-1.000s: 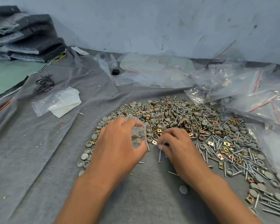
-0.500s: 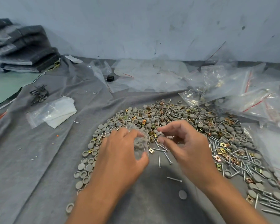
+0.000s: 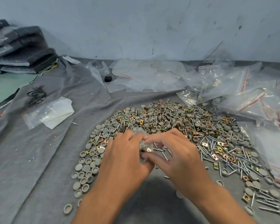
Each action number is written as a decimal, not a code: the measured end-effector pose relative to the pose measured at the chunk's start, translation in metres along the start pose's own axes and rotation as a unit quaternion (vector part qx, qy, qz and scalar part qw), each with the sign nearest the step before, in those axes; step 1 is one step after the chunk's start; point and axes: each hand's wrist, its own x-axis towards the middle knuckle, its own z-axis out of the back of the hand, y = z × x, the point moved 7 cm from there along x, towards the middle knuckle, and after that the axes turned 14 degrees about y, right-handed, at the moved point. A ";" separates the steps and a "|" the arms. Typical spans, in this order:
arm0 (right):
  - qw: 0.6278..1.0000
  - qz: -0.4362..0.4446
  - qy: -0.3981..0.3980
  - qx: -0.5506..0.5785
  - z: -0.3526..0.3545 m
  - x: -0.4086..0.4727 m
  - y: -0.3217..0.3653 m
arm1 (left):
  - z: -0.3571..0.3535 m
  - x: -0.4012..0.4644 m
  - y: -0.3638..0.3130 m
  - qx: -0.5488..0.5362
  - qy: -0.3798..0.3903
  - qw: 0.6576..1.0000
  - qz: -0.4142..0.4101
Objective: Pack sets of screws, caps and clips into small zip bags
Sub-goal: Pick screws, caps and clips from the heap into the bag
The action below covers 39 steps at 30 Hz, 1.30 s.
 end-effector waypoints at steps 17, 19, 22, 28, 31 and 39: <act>0.904 -0.306 0.264 -0.135 -0.018 -0.028 -0.067 | 0.016 -0.001 0.010 -0.039 -0.074 0.995 0.047; 0.893 -0.308 0.277 -0.176 -0.018 -0.030 -0.066 | 0.015 -0.001 0.008 -0.028 -0.069 0.996 0.042; 0.897 -0.299 0.280 -0.165 -0.015 -0.030 -0.068 | 0.011 -0.001 0.004 -0.021 -0.060 0.997 0.035; 0.965 -0.191 0.119 0.132 0.012 -0.003 -0.035 | 0.002 0.000 -0.003 -0.002 -0.033 0.999 0.015; 0.983 -0.108 0.087 0.121 0.010 0.005 -0.009 | -0.002 0.001 -0.006 0.006 -0.008 1.000 0.016; 0.996 -0.070 0.060 0.019 0.002 0.003 -0.013 | 0.000 0.001 -0.004 -0.004 -0.012 1.000 0.021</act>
